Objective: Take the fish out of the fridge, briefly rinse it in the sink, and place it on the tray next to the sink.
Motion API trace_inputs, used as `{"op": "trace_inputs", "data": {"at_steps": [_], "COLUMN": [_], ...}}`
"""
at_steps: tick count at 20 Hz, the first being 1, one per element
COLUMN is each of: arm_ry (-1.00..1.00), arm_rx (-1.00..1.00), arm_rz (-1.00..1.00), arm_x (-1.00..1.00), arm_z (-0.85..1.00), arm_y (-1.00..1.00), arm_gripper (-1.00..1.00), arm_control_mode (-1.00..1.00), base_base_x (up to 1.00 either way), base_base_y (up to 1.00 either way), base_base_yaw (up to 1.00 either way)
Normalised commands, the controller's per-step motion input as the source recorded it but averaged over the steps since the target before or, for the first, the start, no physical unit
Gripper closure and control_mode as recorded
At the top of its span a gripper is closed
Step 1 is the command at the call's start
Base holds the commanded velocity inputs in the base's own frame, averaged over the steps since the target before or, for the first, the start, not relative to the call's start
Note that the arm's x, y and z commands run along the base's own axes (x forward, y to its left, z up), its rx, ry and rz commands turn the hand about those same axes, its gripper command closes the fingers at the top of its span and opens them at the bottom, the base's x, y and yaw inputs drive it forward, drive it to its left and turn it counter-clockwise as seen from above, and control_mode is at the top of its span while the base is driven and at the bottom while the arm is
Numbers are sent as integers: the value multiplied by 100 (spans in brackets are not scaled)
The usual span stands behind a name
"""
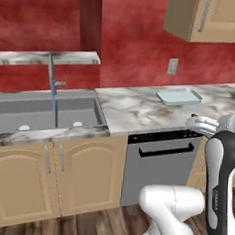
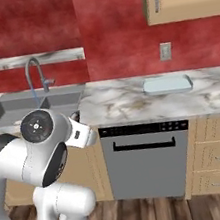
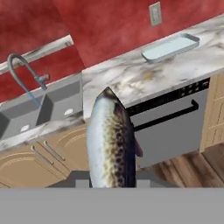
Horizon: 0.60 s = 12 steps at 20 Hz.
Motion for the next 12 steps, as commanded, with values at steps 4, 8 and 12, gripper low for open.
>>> {"op": "trace_inputs", "data": {"at_steps": [4, 8, 12], "arm_ry": [0, 0, 0], "arm_rx": [0, 0, 0], "arm_rz": [0, 0, 0], "arm_x": [0, 0, 0], "arm_z": [0, 0, 0], "arm_y": [0, 0, 0], "arm_gripper": [100, 100, 100], "arm_control_mode": [100, 100, 100], "base_base_x": [94, 68, 26], "base_base_y": [85, 81, 48], "base_base_yaw": [-3, 0, 0]}}
